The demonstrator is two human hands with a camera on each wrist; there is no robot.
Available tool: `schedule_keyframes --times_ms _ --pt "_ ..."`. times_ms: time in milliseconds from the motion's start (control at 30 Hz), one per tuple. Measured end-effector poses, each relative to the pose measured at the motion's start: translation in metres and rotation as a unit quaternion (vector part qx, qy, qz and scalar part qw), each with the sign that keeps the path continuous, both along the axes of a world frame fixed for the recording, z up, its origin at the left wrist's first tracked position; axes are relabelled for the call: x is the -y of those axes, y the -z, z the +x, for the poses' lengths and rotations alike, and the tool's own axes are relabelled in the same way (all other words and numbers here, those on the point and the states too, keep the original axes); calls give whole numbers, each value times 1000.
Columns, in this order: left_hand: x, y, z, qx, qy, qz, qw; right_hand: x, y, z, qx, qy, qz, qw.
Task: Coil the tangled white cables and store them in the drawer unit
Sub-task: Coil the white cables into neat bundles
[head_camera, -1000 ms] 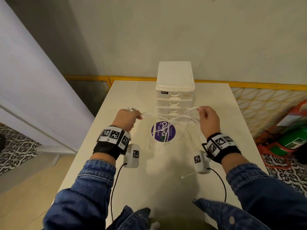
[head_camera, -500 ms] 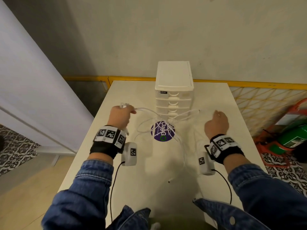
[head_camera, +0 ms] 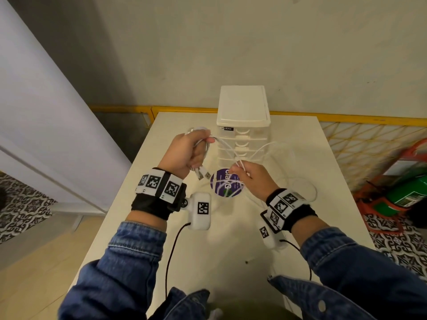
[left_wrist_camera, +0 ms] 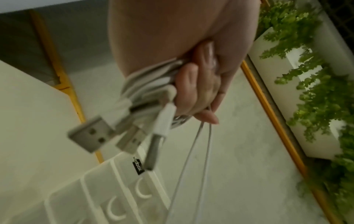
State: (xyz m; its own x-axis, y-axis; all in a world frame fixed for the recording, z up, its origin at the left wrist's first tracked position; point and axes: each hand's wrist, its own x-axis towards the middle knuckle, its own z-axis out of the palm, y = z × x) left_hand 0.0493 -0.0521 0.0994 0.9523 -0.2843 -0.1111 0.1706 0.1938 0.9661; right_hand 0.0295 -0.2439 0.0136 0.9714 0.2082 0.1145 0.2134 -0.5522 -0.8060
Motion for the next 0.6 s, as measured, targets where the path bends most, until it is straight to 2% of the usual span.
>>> schedule_keyframes --times_ms 133,233,300,400,467,533,600 --pt "-15 8 6 7 -65 -12 998 13 -12 3 6 34 46 998" --pt "-15 16 4 24 -84 80 993 20 -37 10 45 80 89 992" --pt "-6 18 -5 28 -24 158 987 24 -52 19 80 124 134 980" --pt "16 18 -22 29 116 248 961 30 -66 33 113 177 174 962" --pt "26 15 -29 26 187 210 959 32 -65 38 134 179 130 966" --pt "30 9 -29 11 236 94 967 34 -53 40 130 155 40 978" --pt "31 1 -25 -4 273 -28 962 32 -38 35 79 101 -44 991"
